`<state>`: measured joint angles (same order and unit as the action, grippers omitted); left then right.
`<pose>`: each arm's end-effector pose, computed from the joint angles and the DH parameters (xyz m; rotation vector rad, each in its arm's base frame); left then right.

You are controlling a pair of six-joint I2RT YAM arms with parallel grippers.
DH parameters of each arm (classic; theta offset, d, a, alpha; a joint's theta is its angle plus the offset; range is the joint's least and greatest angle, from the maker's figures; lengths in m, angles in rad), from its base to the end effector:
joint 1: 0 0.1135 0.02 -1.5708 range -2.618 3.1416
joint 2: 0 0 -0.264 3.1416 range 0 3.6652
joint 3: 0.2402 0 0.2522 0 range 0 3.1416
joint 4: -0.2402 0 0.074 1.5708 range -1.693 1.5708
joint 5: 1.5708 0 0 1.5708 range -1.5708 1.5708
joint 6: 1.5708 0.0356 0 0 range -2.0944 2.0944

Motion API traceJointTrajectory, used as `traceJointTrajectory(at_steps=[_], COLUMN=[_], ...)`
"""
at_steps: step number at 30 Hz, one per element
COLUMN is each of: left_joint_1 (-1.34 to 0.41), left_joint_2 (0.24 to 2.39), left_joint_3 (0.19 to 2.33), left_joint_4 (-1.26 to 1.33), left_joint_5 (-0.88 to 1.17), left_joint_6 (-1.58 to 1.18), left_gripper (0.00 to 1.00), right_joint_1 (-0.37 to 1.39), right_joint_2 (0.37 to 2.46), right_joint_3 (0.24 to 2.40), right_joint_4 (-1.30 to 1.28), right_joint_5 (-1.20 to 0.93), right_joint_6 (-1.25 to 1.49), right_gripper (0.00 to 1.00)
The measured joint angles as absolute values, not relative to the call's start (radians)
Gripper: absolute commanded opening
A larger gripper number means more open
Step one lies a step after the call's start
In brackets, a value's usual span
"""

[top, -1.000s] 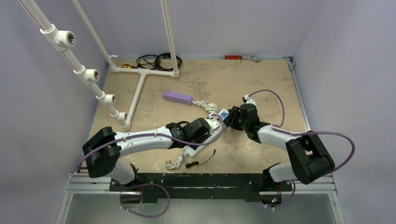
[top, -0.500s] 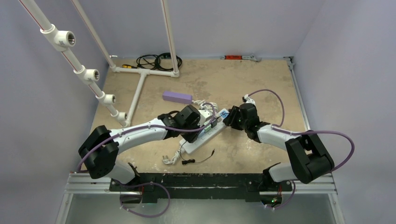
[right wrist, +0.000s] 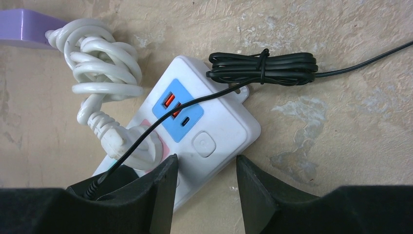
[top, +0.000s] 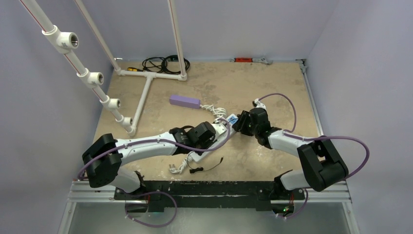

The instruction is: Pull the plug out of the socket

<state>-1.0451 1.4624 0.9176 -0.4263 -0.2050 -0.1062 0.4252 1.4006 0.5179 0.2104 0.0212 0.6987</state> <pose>0.1535 -0.2502 0.2105 1.0699 2.2865 -0.2070 0.2398 0.1078 0.1543 0.3264 2.2850 0.5722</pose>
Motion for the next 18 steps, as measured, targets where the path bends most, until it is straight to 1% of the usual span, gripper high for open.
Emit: traceJointTrajectory(at_steps=[4, 9, 18], left_joint_1=[-1.067, -1.053, -0.881], left_joint_2=[1.454, 1.443, 1.433], left_joint_3=[0.908, 0.904, 0.904], left_joint_4=[-0.428, -0.427, -0.430], left_joint_5=[-0.257, -0.230, 0.023], left_joint_6=[-0.107, -0.107, -0.112], left_gripper=[0.00, 0.00, 0.00], right_joint_1=[0.425, 0.425, 0.425], right_joint_2=[1.401, 1.401, 1.402], right_joint_3=[0.518, 0.518, 0.520], right_joint_4=[0.210, 0.211, 0.210], right_joint_5=[0.015, 0.014, 0.014], right_joint_6=[0.699, 0.699, 0.698], right_gripper=[0.50, 0.50, 0.50])
